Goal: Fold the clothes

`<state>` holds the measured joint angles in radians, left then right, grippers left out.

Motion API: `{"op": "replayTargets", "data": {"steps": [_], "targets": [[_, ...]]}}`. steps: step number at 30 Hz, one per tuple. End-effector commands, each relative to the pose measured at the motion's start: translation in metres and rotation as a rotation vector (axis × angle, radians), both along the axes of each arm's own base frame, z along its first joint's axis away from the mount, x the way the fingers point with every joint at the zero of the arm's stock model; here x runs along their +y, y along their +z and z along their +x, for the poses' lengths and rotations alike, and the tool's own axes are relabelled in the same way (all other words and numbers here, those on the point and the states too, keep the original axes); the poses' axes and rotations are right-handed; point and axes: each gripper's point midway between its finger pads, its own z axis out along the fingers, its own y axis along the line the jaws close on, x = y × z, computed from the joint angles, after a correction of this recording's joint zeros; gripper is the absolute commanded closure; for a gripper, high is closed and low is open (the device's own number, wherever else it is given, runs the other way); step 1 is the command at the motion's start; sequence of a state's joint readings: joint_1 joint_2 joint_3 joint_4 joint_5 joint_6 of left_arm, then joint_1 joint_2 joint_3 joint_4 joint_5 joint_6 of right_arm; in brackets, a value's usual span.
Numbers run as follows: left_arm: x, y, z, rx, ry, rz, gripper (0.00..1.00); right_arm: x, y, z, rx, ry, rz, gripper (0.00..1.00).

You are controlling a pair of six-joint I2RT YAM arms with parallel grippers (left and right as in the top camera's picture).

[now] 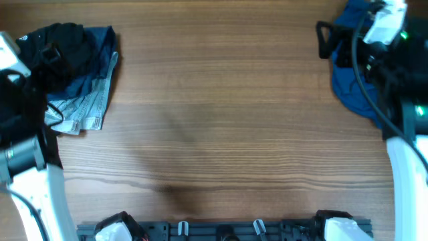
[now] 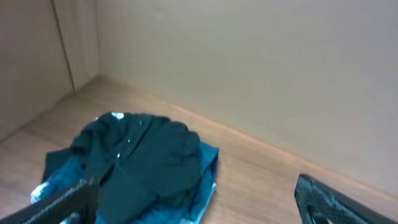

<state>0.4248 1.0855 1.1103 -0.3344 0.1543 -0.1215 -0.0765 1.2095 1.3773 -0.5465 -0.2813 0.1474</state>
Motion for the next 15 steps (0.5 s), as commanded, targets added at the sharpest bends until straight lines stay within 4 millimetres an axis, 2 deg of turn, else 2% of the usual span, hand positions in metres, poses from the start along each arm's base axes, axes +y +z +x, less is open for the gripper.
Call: {"op": "replayTargets", "data": {"steps": [1, 4, 7, 8, 9, 15], "targets": [[-0.015, 0.007, -0.028, 0.006, -0.001, -0.030, 0.00, -0.022, 0.053, -0.045, -0.141, -0.127, -0.095, 0.00], [-0.022, -0.003, -0.043, 0.056, 0.000, -0.053, 0.00, -0.031, 0.077, -0.087, -0.208, -0.202, -0.117, 0.00], [-0.024, -0.016, -0.048, 0.110, 0.001, -0.076, 0.00, -0.045, 0.085, -0.130, -0.231, -0.298, -0.141, 0.00], [-0.024, -0.024, -0.049, 0.141, 0.001, -0.090, 0.00, -0.043, 0.077, -0.147, -0.202, -0.295, -0.143, 0.00], [-0.025, -0.036, -0.050, 0.188, 0.002, -0.111, 0.00, -0.042, 0.060, -0.160, -0.133, -0.290, -0.147, 0.00], [-0.023, -0.051, -0.046, 0.239, 0.003, -0.134, 0.00, -0.038, -0.006, -0.184, 0.155, -0.257, -0.153, 0.00]]}}
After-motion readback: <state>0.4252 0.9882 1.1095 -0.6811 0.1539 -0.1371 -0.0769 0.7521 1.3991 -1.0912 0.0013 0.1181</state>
